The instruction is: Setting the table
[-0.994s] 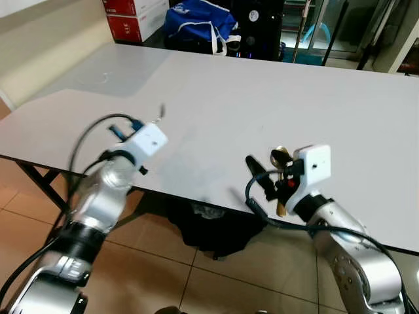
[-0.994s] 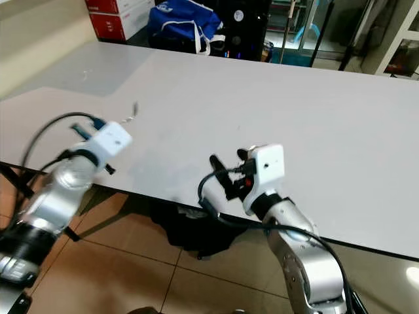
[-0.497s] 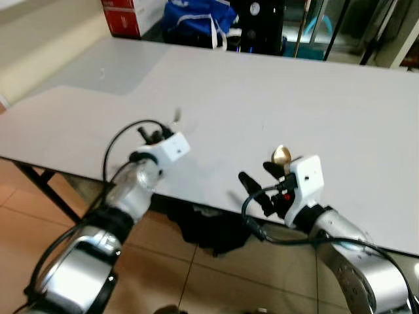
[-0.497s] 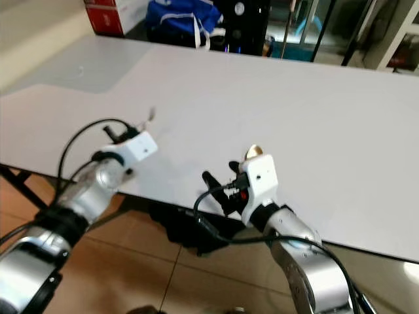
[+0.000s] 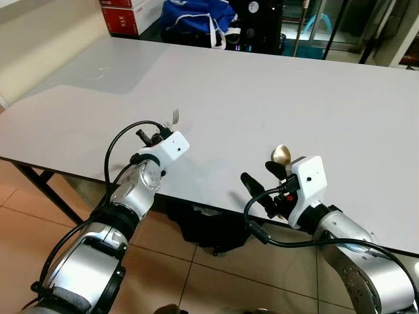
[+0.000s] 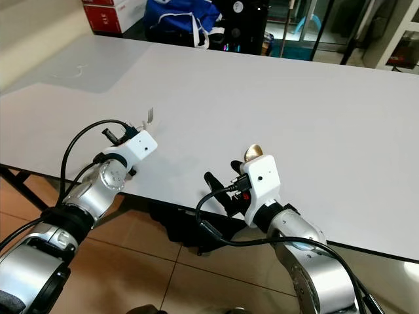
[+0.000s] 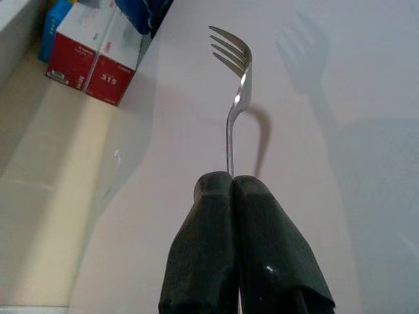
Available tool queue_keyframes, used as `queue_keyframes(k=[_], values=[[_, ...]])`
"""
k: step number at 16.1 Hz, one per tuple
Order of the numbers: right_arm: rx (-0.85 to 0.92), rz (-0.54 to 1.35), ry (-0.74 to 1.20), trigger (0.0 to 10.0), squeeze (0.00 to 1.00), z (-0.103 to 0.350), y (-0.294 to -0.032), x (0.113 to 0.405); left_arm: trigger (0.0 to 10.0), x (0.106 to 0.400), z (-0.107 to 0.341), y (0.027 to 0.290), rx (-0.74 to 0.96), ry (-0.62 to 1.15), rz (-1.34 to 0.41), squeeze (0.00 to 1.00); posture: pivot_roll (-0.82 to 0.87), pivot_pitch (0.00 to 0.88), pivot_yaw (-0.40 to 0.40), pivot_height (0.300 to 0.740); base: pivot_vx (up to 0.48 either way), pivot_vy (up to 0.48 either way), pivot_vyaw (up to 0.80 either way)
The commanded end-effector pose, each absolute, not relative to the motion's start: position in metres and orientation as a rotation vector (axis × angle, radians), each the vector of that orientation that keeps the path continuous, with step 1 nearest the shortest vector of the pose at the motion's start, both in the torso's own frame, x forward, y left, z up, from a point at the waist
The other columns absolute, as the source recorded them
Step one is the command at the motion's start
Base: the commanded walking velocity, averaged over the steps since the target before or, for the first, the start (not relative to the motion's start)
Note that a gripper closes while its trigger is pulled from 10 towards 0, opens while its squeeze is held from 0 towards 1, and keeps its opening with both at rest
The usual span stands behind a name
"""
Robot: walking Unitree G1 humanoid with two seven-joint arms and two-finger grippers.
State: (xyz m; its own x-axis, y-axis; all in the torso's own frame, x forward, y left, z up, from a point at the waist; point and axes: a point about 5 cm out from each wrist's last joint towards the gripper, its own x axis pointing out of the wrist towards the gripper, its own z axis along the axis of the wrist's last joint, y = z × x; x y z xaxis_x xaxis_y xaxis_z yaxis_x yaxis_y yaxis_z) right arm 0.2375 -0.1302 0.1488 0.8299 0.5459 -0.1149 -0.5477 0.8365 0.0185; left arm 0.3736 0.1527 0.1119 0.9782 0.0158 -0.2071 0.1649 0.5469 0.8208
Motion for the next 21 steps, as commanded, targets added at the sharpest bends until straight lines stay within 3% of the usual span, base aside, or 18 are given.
queue_keyframes(k=[1, 8, 13, 21], values=[[-0.024, 0.601, 0.102, 10.0, 0.00, 0.153, -0.128, 0.237, 10.0, 0.377, 0.117, 0.152, 0.969, 0.195, -0.091, 0.00, -0.06, 0.070, 0.048, 0.740, 0.000, 0.000, 0.00], [-0.045, 0.603, 0.099, 10.0, 0.00, 0.155, -0.129, 0.237, 10.0, 0.372, 0.114, 0.141, 0.808, 0.246, -0.125, 0.00, -0.07, 0.059, 0.053, 0.740, 0.000, 0.000, 0.00], [-0.058, 0.623, 0.105, 10.0, 0.00, 0.154, -0.128, 0.237, 10.0, 0.363, 0.113, 0.151, 0.797, 0.276, -0.080, 0.00, -0.06, 0.049, 0.044, 0.740, 0.000, 0.000, 0.00], [-0.073, 0.624, 0.106, 10.0, 0.00, 0.155, -0.129, 0.238, 10.0, 0.357, 0.111, 0.145, 0.797, 0.294, -0.135, 0.00, -0.07, 0.052, 0.046, 0.740, 0.000, 0.000, 0.00]])
